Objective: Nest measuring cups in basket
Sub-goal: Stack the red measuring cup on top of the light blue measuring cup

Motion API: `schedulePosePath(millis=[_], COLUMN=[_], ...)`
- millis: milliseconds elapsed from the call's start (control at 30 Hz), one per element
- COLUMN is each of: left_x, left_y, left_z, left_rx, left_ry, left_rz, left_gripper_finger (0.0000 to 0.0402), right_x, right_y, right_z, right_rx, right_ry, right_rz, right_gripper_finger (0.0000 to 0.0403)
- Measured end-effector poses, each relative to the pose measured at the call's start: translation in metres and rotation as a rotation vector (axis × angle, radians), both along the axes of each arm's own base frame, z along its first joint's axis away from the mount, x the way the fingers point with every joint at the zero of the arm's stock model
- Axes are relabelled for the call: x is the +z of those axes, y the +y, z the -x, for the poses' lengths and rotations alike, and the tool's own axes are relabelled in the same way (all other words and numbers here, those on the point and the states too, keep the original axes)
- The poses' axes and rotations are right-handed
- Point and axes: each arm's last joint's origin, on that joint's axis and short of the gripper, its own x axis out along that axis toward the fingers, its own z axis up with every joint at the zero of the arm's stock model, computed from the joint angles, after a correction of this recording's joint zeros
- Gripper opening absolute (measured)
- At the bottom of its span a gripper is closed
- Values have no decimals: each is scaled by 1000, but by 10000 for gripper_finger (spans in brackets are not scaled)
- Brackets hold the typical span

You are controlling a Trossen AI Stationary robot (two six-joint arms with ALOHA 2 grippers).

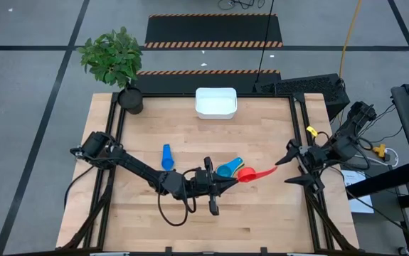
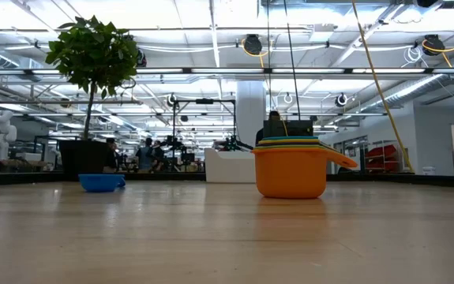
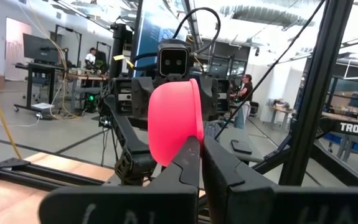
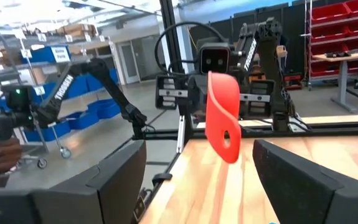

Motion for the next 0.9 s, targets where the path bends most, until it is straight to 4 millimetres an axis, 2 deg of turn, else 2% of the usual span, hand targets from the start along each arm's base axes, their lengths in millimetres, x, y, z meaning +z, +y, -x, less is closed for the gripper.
schedulePosePath(millis=[233,467,733,900], left_x=[0,-5,-5,-5], left_y=[6,13,13,13], left_z=[-2,-7,-7,-7], left_rx=[-9,-45,-48,-48], left_ry=[-6,32,34,33], left_rz=[44,83,78,78], left_gripper_finger=[1,1,2,2], right_x=[-3,-3,0,-1], right_y=[5,6,8,8], right_z=[-7,-12,-11,-11], right_rx=[-13,-30,42,42], right_ry=[23,9,-19,-12], right_rz=[28,46,40,41], right_gripper_finger=[260,192,110,77])
